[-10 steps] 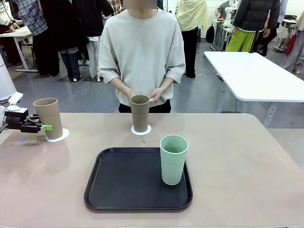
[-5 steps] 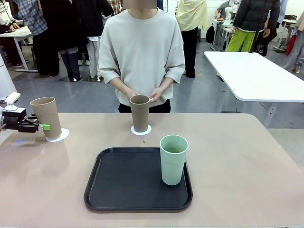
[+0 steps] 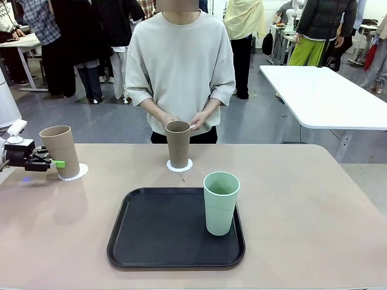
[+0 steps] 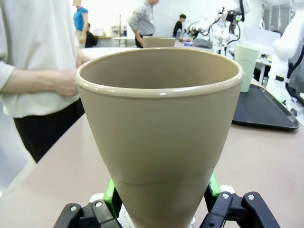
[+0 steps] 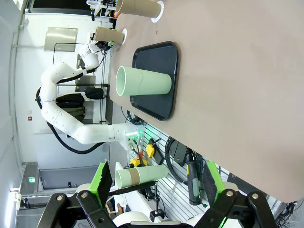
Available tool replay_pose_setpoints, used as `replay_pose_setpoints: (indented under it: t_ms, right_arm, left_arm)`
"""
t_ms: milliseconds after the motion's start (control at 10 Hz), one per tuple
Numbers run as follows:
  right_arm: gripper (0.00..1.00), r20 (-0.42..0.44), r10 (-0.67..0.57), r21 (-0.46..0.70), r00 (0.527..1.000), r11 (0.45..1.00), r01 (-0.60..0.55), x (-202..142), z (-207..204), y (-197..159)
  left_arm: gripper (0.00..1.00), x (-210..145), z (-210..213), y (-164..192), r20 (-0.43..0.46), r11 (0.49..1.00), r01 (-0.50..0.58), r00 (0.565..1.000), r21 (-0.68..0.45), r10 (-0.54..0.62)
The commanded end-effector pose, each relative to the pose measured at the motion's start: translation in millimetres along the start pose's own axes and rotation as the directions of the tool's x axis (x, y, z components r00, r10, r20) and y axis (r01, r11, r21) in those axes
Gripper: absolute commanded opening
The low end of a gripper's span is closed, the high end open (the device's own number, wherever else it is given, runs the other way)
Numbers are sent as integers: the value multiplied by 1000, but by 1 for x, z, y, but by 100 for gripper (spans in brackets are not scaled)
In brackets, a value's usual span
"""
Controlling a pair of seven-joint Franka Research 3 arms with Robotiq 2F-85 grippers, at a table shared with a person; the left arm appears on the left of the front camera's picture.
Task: Place coasters on the table and set cups on them.
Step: Take one Reusable plastic cup from the Flat Tray and place it on a coaster set by the human.
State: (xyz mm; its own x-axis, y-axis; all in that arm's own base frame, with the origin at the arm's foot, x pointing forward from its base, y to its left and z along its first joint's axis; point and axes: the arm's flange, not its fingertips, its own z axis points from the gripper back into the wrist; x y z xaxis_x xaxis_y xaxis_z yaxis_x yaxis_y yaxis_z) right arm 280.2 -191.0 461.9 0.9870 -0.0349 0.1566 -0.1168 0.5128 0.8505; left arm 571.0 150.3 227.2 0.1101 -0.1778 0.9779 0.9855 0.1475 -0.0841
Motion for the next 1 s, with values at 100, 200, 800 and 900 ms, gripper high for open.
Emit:
replay_pose_setpoints:
  t_ms: [100,200,800,900]
  right_arm:
    - [100,0,3,4,1000,1000,-3,0,0,0]
    - [100,0,3,4,1000,1000,-3,0,0,0]
    - [100,0,3,4,1000,1000,-3,0,0,0]
    - [100,0,3,4,1000,1000,-3,0,0,0]
  left_arm:
    - [82,-1,-4,-3,1,999,38,999,-13,-38]
    - [82,-2,-5,-3,-2,999,38,999,-17,-38]
    - [82,-4,-11,-4,-27,998,63,998,-15,-63]
    - [82,-4,-12,-4,-31,998,66,997,-11,-67]
